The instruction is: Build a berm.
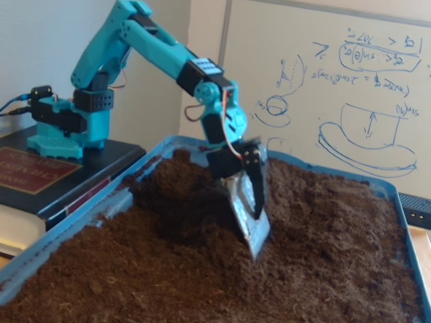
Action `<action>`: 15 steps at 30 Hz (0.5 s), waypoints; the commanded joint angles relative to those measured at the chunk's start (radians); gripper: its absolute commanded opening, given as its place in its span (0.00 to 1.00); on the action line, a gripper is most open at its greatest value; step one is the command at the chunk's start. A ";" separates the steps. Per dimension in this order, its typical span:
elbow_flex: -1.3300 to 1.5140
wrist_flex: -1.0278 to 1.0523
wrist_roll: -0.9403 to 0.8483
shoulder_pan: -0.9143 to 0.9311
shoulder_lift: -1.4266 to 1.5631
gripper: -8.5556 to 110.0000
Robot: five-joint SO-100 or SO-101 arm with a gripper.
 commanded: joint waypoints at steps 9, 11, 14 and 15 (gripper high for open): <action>-0.249 -0.031 0.255 0.000 0.143 0.07; -0.316 -0.074 0.291 -0.032 0.074 0.07; -0.403 -0.155 0.322 -0.071 -0.060 0.07; -0.417 -0.178 0.327 -0.084 -0.100 0.07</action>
